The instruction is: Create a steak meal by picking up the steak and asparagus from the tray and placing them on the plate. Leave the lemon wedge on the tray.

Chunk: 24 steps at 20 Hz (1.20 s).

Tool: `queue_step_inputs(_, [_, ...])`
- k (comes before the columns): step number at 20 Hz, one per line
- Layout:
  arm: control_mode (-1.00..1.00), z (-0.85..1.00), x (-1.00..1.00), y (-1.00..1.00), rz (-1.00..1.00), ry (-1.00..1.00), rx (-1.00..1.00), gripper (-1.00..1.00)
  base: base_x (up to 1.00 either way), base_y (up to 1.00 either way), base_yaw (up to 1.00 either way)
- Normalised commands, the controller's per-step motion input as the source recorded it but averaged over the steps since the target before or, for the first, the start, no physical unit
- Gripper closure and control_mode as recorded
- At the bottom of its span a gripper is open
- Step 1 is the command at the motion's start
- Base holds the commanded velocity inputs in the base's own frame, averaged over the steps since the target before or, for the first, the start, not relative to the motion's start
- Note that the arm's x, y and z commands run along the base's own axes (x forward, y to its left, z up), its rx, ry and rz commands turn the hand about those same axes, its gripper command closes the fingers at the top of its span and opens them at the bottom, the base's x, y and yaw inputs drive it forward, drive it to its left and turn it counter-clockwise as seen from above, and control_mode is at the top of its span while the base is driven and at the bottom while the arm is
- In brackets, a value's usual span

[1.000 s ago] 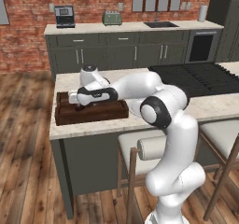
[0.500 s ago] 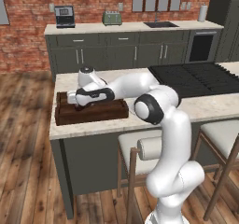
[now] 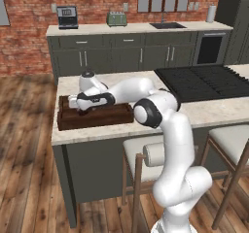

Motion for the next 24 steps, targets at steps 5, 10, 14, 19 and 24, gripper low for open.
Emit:
queue_step_inputs(5, [-1.00, -0.17, 0.30, 0.09, 0.00, 0.00, 0.00, -1.00, 0.00, 0.00, 0.00])
queue_step_inputs(10, [-1.00, -0.13, 0.29, 0.10, 0.00, 0.00, 0.00, -1.00, 0.00, 0.00, 0.00])
queue_step_inputs(14, [-1.00, -0.11, 0.25, 0.09, 0.00, 0.00, 0.00, -1.00, 0.00, 0.00, 0.00])
queue_step_inputs(19, [-1.00, -0.14, 0.22, 0.01, 0.00, 0.00, 0.00, -1.00, 0.00, 0.00, 0.00])
queue_step_inputs(24, [-1.00, -0.18, 0.16, 0.00, 0.00, 0.00, 0.00, -1.00, 0.00, 0.00, 0.00])
